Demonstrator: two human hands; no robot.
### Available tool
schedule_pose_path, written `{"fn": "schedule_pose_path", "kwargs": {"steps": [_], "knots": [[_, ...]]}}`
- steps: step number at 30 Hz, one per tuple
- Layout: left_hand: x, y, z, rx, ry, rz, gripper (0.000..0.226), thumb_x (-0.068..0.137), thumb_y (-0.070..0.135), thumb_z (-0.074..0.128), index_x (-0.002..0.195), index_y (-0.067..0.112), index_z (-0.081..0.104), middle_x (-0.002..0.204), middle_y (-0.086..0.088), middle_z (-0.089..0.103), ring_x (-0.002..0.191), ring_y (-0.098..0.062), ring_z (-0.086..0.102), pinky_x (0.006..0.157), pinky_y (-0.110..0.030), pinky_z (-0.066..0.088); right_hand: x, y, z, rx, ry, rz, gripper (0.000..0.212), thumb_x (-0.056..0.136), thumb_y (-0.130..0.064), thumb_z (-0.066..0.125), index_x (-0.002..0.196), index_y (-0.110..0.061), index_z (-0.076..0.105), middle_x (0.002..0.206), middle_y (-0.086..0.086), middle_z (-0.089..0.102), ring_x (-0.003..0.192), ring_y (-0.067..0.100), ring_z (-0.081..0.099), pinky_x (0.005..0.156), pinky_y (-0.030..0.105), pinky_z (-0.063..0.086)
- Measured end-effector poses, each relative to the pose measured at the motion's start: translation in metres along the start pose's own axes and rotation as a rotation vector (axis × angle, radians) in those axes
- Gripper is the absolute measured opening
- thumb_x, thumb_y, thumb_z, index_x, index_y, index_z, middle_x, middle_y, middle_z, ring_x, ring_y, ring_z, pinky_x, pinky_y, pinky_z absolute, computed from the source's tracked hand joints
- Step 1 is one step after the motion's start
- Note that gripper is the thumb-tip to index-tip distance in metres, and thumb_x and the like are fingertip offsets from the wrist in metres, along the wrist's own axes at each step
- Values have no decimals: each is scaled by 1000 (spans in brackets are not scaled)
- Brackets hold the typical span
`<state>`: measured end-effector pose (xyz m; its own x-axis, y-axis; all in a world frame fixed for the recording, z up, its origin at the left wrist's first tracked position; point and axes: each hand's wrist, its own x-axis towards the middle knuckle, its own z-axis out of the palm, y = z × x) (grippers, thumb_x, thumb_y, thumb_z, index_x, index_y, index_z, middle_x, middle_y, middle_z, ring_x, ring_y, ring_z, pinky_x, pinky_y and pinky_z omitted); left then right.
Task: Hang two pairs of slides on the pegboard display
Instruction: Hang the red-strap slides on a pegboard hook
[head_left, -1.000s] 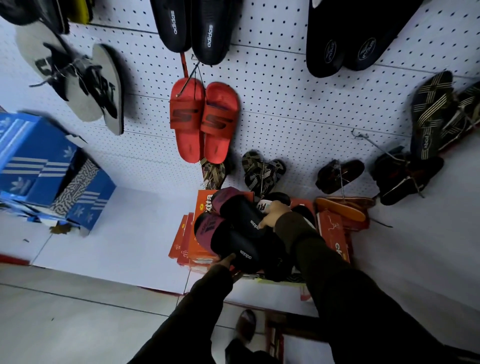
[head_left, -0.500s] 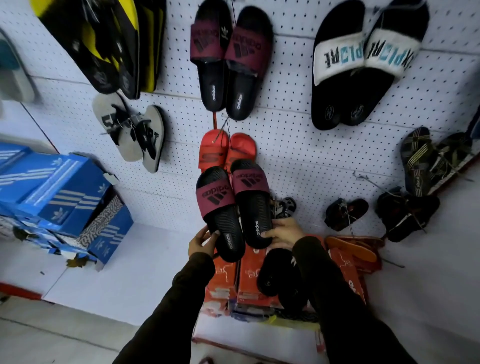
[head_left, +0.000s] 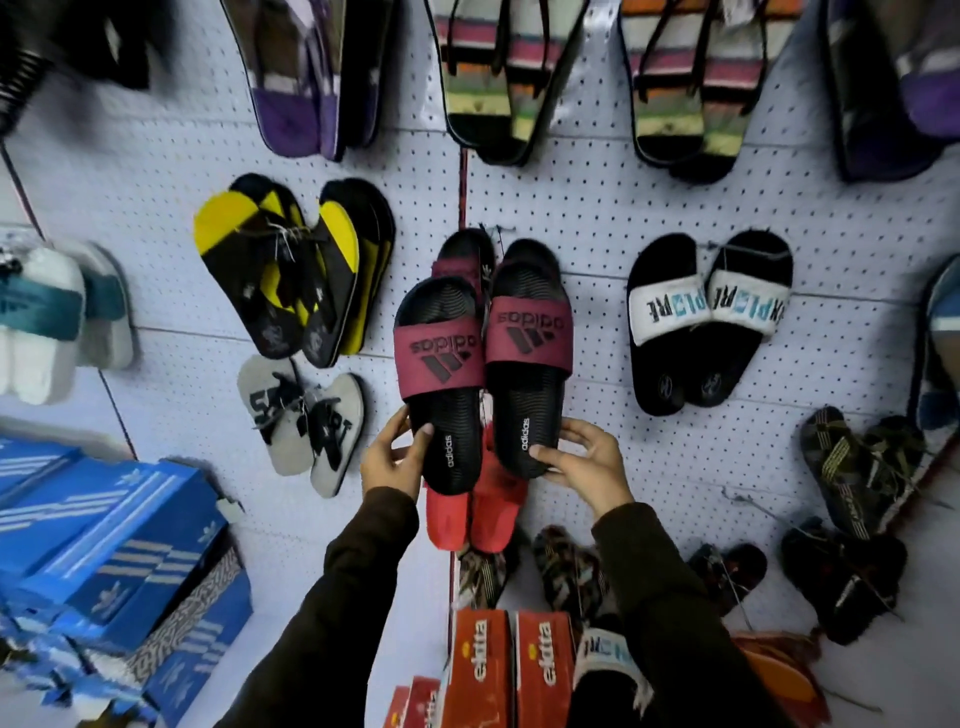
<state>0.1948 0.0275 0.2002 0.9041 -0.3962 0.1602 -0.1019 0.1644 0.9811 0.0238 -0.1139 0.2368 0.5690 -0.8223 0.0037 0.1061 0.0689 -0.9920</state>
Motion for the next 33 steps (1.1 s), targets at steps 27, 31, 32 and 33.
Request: {"fn": "schedule_pose_path", "kwargs": {"steps": [27, 31, 32, 33], "knots": [[82, 28, 38, 41, 15, -6, 40, 88, 13, 61, 128, 17, 60, 125, -13, 66, 95, -22, 62, 96, -48, 53, 64, 3, 38, -8, 39, 30, 55, 83, 7, 72, 134, -2, 53, 133, 23, 60, 107, 35, 67, 88, 49, 57], [62, 0, 38, 40, 46, -87, 42, 88, 14, 61, 130, 15, 56, 130, -9, 63, 93, -21, 59, 97, -53, 52, 56, 23, 26, -23, -48, 98, 54, 88, -2, 70, 138, -5, 49, 116, 13, 64, 92, 30, 67, 84, 45, 59], [53, -10, 39, 35, 51, -119, 42, 89, 15, 61, 130, 16, 55, 128, -7, 63, 93, -22, 59, 97, -54, 51, 52, 30, 21, -38, -51, 118, 54, 88, -3, 70, 138, -6, 50, 114, 11, 64, 88, 28, 68, 79, 41, 60], [42, -22, 41, 36, 58, -151, 40, 89, 16, 60, 129, 17, 55, 123, -4, 64, 94, -24, 61, 97, -54, 51, 48, 39, 15, -57, -50, 138, 54, 88, -4, 71, 137, -6, 50, 114, 10, 63, 84, 25, 68, 72, 36, 61]]}}
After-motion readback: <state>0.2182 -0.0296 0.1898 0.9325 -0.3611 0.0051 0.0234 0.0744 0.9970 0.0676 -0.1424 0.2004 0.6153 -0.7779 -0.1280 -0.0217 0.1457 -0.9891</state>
